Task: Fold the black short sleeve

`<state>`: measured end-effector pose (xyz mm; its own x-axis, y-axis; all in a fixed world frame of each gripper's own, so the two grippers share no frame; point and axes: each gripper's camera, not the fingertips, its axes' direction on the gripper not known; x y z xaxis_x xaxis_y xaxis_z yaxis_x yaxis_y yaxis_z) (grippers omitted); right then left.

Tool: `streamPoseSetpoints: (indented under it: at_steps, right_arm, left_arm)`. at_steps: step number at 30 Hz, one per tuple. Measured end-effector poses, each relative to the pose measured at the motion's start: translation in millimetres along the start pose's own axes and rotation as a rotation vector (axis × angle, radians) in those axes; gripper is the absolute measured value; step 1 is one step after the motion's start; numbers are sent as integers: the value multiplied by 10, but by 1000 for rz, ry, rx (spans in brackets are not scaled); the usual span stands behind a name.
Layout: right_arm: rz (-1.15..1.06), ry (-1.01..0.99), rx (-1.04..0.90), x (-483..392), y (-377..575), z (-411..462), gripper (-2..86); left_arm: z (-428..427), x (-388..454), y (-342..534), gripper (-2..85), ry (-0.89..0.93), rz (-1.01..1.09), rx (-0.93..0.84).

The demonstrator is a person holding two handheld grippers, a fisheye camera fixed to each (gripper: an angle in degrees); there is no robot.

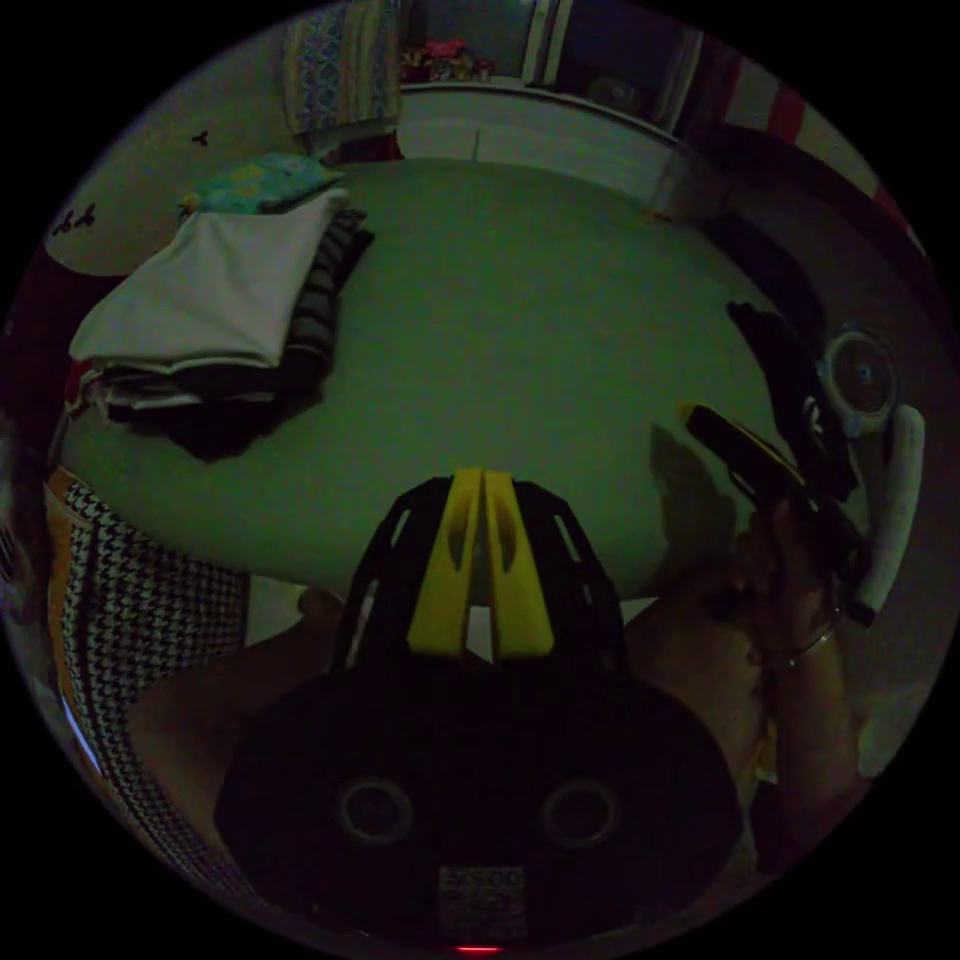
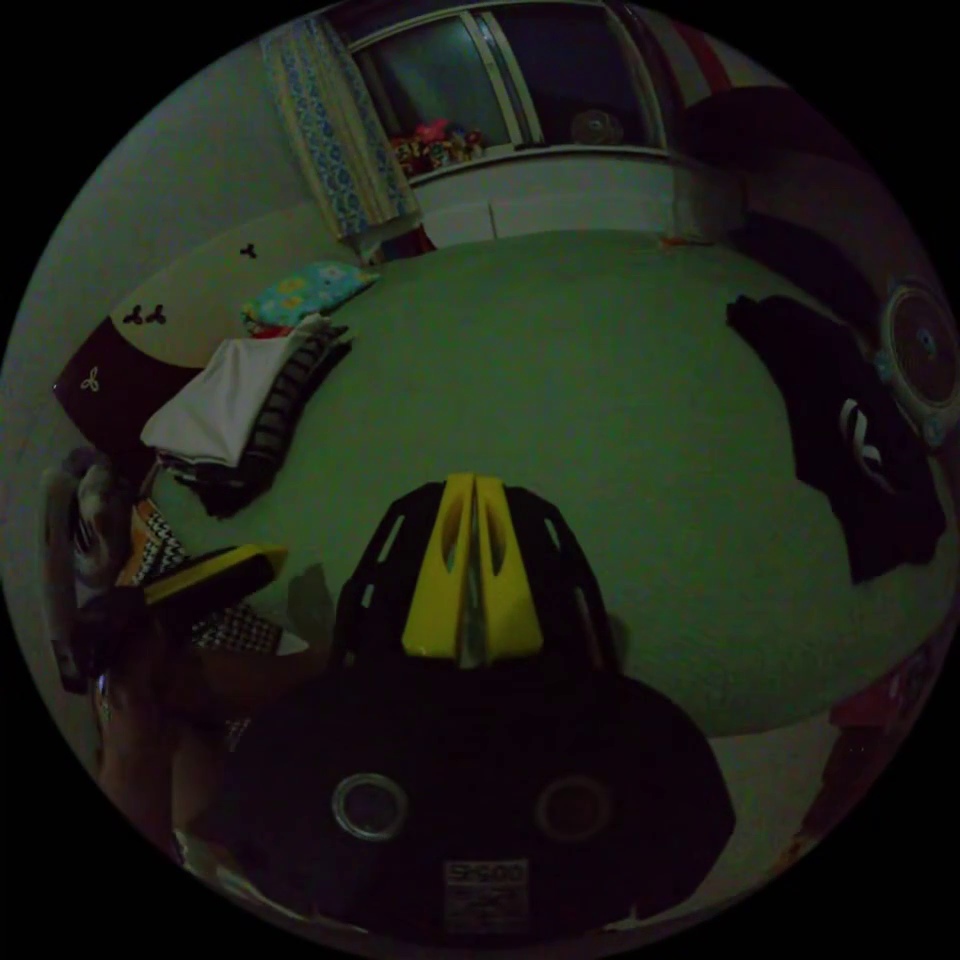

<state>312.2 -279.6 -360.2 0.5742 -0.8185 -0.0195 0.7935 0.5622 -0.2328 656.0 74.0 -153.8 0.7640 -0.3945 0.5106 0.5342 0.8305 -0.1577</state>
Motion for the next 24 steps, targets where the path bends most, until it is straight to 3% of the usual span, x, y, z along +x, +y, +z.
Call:
streamPoseSetpoints:
  at_steps: [6, 8, 13, 21, 24]
  right_arm:
    - [80, -160, 15, 400, -238, -162, -3]
    - [15, -158, 88, 548, -361, -354, 10]
    - [-93, 192, 219, 1055, -781, -728, 86]
    - [-37, 547, -227, 1828, -1446, -52, 141]
    - [-11, 565, -197, 1844, -1567, -31, 85]
  left_arm:
    - [249, 466, 47, 2, 12, 30, -9]
    - [312, 554, 90, 2, 13, 47, -4]
    - [450, 577, 187, 2, -11, 72, -9]
    - [748, 524, 215, 2, 2, 38, -21]
    - [827, 521, 213, 3, -40, 62, -20]
